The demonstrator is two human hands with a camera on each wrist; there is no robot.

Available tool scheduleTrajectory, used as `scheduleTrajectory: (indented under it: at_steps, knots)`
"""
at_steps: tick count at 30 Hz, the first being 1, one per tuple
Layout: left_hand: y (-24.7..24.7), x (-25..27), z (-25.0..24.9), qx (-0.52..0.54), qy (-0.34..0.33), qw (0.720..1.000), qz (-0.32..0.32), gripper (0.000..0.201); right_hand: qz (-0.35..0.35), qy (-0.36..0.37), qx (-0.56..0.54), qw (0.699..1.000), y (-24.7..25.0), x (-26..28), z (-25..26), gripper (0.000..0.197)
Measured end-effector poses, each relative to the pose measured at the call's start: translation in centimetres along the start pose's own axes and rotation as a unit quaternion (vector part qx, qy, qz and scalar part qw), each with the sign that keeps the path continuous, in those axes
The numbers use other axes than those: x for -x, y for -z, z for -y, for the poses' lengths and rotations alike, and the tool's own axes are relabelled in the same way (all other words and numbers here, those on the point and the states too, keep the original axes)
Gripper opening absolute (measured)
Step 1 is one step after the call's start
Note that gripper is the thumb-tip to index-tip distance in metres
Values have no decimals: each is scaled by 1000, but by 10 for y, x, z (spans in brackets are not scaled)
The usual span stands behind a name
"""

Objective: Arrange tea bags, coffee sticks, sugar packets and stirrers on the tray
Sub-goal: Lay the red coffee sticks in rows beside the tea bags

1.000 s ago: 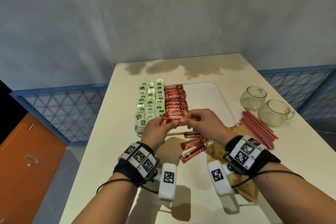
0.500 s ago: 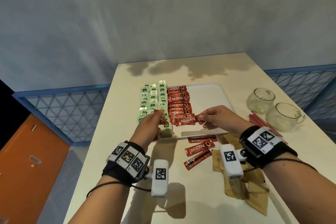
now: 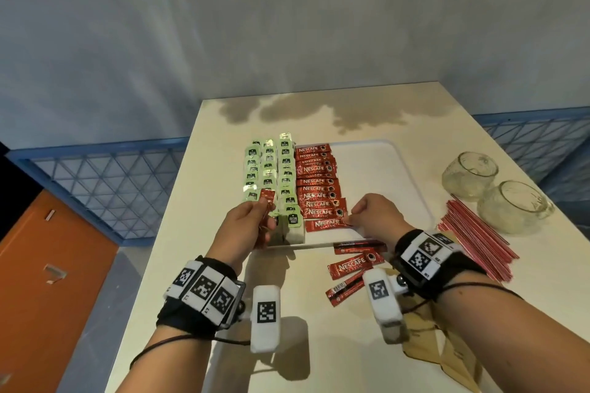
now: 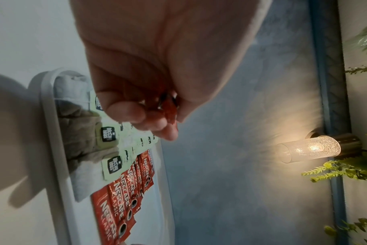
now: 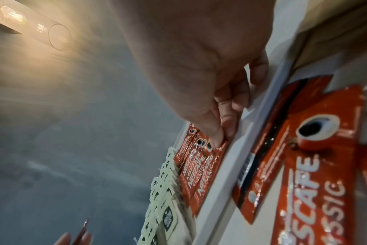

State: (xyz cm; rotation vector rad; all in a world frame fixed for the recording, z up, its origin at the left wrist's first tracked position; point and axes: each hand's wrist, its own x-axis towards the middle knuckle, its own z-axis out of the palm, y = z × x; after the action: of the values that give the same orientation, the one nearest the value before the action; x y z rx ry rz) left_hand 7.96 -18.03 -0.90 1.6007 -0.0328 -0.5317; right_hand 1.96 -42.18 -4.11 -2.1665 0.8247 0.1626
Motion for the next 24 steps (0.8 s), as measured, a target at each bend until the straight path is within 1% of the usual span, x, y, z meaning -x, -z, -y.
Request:
scheduleTrajectory:
  at_steps: [4,7,10,12,14,16,17,19,21,22,24]
  knots:
    - [1,-2,4,-15,8,1000,5,27,-10,11,26,1000,-1,-3,10,22]
    - [3,-1,5,-10,10,1000,17,25,-16,17,31,999,-1,-6,13,29]
    - [4,1,8,-26,1,999,33,27,-12,26,34,999,0,-8,15,26]
    - [3,3,9,-56,-8,997,46,29,-3,27,19,999,0,-10,13,28]
    - [0,4,9,-72,-8,996,59,28,-23,35,-7,999,2,-8,11,33]
    - [-6,5,7,-87,-7,993,76,24,-31,70,-62,995,7,3,15,29]
    - [-10,6,6,-95,-8,992,84,23,-12,96,-99,990,8,12,19,26]
    - [-20,8,4,-104,-11,990,94,19,57,144,-163,974,10,33,30,24]
    - [-30,11,2,-119,-23,987,103,17,112,180,-180,961,8,47,36,19]
    - [-33,12,1,-127,-30,986,103,15,124,194,-180,956,6,51,37,16]
    - [-35,14,0,-121,-37,988,89,10,104,201,-184,956,5,54,34,14]
